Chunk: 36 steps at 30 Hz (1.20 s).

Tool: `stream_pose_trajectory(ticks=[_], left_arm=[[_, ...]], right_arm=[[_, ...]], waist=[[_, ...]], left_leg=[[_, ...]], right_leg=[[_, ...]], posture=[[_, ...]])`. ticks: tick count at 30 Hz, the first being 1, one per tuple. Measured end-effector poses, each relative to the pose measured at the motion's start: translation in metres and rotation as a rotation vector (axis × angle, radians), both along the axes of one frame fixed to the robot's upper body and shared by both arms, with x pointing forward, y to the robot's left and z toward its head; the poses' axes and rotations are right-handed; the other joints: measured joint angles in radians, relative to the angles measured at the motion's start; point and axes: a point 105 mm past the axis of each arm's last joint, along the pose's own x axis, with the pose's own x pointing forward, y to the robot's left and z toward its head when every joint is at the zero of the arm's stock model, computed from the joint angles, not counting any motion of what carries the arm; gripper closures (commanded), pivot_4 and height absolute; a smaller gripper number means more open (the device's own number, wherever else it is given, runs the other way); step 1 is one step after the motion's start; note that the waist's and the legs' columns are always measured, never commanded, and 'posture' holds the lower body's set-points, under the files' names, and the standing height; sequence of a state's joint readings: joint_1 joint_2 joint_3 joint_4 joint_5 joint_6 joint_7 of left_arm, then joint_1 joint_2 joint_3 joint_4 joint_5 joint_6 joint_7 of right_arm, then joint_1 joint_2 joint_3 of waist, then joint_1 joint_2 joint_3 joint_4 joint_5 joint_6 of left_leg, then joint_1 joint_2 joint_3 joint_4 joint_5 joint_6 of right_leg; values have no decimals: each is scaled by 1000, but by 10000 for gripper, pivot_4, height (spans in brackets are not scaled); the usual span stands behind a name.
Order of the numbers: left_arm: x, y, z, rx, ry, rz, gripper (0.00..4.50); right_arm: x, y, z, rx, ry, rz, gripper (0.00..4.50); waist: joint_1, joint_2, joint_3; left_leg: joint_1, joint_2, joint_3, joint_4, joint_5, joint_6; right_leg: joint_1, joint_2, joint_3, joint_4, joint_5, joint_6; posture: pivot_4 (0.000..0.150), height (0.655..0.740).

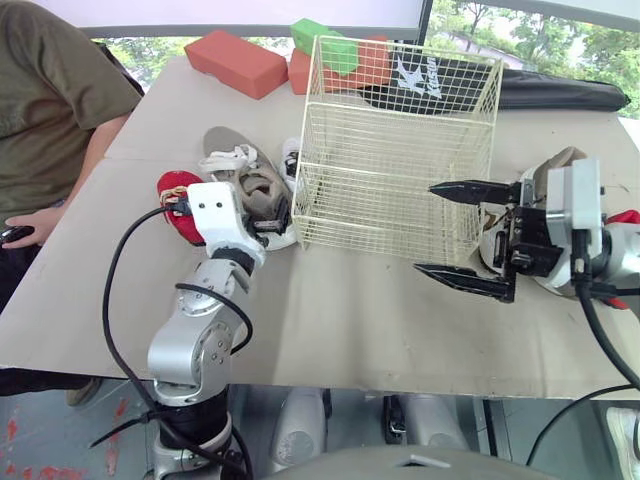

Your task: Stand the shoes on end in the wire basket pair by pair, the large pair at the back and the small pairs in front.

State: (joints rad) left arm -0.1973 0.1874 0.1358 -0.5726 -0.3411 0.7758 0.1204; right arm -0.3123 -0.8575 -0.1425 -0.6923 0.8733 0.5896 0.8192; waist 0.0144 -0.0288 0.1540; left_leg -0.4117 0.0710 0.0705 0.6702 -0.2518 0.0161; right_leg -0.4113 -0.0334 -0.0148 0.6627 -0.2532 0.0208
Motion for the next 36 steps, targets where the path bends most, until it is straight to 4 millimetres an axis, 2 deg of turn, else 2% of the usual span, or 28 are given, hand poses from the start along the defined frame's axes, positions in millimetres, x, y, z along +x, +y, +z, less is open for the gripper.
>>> stream_pose_trajectory(ticks=[1,4,6,11,13,20,24,28,29,32,36], left_arm=[[2,-2,-1,0,4,6,145],[5,-4,-3,11,12,19,7659],[6,-5,-5,5,14,24,17079],[6,-3,-8,8,-4,39,32339],[2,0,-10,21,-5,43,36601],[-13,13,-12,123,-38,2,38317],[-19,23,-3,230,-104,-24,38366],[-22,34,37,355,-294,21,38553],[-24,34,53,390,-368,31,38556],[-28,27,76,443,-482,1,38595],[-33,5,104,528,-607,-213,38601]], right_arm=[[0,0,1,2,-1,-2,0],[-1,0,3,0,0,1,0],[-1,-2,4,-4,1,-6,0],[-2,-1,5,-1,10,-9,0],[-3,0,6,3,10,-5,0],[-5,2,7,9,7,-2,0],[-3,3,9,26,-5,1,0],[2,5,11,44,-14,1,0],[3,6,12,58,-16,8,0],[7,7,20,82,-36,8,0],[22,7,53,115,-144,-45,0]], waist=[[1,0,0],[2,0,0],[2,1,0],[2,1,-1],[2,1,-1],[-4,1,0],[-1,-1,1],[2,-1,1],[1,-1,1],[0,-1,1],[-1,-1,2]], left_leg=[[0,0,0,0,0,0],[0,0,0,0,0,0],[1,0,0,0,0,0],[1,0,0,0,0,0],[1,0,0,0,0,0],[1,1,0,-1,0,0],[-2,1,0,-1,0,0],[-3,1,0,-1,0,0],[-2,1,0,-1,0,0],[-2,1,1,-1,0,0],[-2,1,2,-1,0,0]], right_leg=[[0,0,0,0,0,0],[0,0,-1,1,0,0],[1,0,-1,1,0,0],[1,0,-1,1,0,0],[1,0,-1,1,0,0],[-1,0,1,0,0,0],[-3,0,0,0,0,0],[-3,-1,0,-1,0,0],[-3,-1,0,-1,0,0],[-3,-1,0,-1,0,0],[-3,0,0,0,0,0]], posture=[[1500,7400],[1500,7400],[1500,7400],[1500,7400],[1500,7400],[1500,7400],[1500,7400],[1500,7400],[1500,7400],[1500,7400],[1500,7400]])
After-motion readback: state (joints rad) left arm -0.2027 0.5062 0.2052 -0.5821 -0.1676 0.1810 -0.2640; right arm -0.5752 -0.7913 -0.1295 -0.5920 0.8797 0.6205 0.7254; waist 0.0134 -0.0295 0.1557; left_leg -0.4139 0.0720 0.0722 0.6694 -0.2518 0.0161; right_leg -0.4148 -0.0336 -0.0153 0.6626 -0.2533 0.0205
